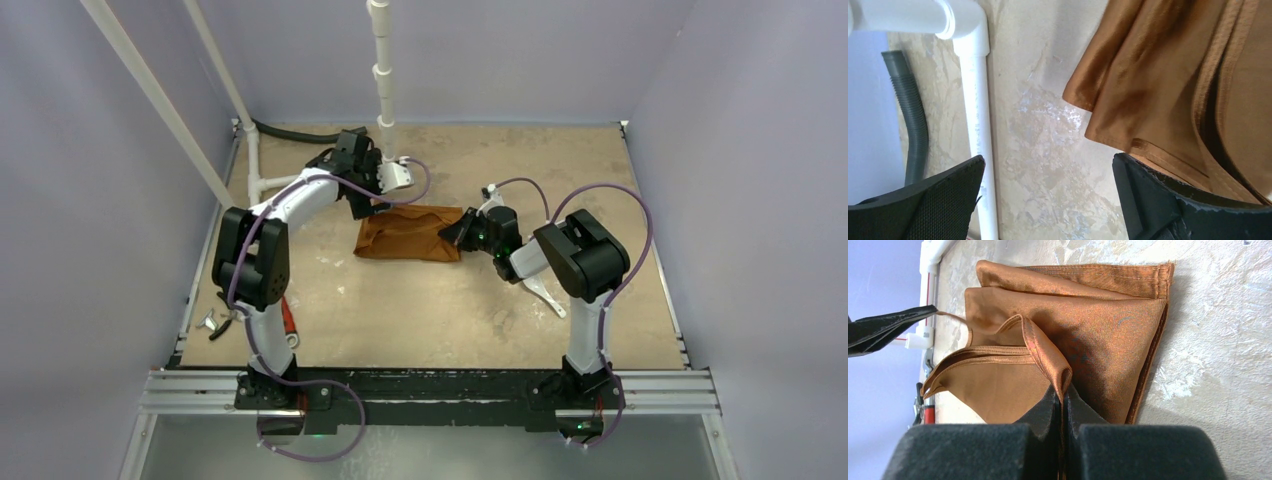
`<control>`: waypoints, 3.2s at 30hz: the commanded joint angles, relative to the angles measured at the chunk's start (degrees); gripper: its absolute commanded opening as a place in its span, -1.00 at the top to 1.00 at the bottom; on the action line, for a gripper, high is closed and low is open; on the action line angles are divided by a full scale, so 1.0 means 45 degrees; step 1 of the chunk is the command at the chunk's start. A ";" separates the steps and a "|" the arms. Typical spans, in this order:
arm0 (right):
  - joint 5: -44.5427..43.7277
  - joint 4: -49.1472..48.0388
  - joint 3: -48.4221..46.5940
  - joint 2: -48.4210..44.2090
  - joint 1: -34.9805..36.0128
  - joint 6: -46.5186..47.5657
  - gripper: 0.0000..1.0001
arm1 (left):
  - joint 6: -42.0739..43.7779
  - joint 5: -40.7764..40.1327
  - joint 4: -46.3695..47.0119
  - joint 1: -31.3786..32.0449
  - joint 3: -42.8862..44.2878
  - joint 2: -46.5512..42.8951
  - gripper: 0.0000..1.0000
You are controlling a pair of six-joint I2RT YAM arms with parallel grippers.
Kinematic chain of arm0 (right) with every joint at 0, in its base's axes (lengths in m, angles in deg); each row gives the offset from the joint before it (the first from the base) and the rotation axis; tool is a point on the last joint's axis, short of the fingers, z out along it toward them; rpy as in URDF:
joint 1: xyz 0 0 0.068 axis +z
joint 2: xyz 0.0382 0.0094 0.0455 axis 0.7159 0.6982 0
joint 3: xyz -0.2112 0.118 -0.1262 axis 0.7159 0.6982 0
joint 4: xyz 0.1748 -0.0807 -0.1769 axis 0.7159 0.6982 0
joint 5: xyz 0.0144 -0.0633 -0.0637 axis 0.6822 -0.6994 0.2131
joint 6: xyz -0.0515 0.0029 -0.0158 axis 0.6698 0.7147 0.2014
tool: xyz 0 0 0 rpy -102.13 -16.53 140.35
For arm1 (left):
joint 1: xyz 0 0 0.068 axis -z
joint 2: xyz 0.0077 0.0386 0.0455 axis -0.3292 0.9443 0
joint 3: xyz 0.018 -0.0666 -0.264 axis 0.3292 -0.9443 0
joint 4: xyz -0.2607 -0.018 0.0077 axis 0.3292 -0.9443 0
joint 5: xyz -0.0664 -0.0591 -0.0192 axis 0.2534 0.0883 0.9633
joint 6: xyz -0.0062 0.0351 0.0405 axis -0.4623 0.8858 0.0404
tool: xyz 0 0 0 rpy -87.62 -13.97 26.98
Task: Fold the napkin into a case and place the utensils inside
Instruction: Smooth out the 2/3-rectangle-folded napkin at the center of the board, then rotate the 2/3-rectangle-folded napkin from the center of the board.
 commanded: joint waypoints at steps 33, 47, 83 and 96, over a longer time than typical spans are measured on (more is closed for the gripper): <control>0.0310 0.1036 0.0301 -0.0058 -0.0006 0.0677 1.00 | -0.1154 -0.0219 0.0425 0.0271 -0.2337 -0.0581 -0.97; 0.0024 0.6771 -0.0402 -0.3973 -0.0030 0.2983 -0.38 | -0.0834 0.0652 -0.1098 -0.0036 -0.0778 -0.0087 -0.05; -0.0968 0.7681 0.2585 -0.6163 0.2427 0.0951 0.93 | -0.2844 -0.0117 -0.2386 0.0175 0.0805 -0.4135 -0.97; -0.0294 0.8211 0.1383 -0.6807 0.2197 0.1611 0.96 | -0.2677 0.2982 -0.5431 0.5430 -0.2133 -0.5794 -0.95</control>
